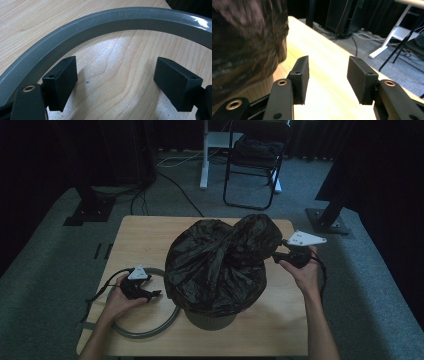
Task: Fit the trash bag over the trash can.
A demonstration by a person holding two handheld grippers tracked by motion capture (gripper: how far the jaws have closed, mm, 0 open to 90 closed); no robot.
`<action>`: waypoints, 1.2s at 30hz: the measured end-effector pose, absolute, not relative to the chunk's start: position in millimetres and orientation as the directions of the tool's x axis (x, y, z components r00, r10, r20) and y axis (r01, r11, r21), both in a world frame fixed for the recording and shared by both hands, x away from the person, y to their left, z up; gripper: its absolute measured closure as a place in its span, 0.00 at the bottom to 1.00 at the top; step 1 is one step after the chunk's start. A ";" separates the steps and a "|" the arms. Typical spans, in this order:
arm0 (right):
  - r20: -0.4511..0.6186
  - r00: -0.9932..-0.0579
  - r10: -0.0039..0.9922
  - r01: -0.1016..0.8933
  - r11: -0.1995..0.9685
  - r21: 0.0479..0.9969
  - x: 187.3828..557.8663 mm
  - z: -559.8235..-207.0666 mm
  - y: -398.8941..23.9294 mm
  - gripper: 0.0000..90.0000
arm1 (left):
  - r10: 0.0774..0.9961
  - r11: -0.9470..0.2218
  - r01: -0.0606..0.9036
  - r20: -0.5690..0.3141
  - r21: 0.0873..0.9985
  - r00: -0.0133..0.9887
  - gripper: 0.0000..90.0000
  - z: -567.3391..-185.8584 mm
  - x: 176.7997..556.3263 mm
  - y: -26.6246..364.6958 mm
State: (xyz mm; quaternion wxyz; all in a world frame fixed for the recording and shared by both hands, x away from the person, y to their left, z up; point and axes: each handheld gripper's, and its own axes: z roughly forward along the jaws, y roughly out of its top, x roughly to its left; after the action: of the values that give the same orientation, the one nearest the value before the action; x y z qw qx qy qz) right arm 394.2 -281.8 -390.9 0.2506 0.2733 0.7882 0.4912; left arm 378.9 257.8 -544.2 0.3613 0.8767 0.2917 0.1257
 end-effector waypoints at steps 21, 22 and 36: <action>-0.053 -0.760 0.648 0.335 0.460 0.822 400.8 -468.7 -270.7 0.56 | 0.570 -0.551 0.382 -0.001 0.742 0.822 0.39 -509.5 374.6 256.8; -0.043 -0.762 0.646 0.344 0.460 0.819 400.3 -472.9 -270.4 0.56 | 0.562 -0.555 0.370 0.008 0.745 0.827 0.39 -503.0 372.9 255.7; 0.002 -0.758 0.653 0.415 0.480 0.773 395.5 -517.5 -267.4 0.51 | 0.486 -0.495 0.247 0.031 0.833 0.873 0.39 -412.6 364.6 254.6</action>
State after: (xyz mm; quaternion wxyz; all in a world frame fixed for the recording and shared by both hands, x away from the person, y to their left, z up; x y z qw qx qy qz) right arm 395.5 -267.4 -517.5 0.1480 0.3151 0.8473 0.4010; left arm 364.6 254.6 -412.6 0.4544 0.8545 0.2144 0.1319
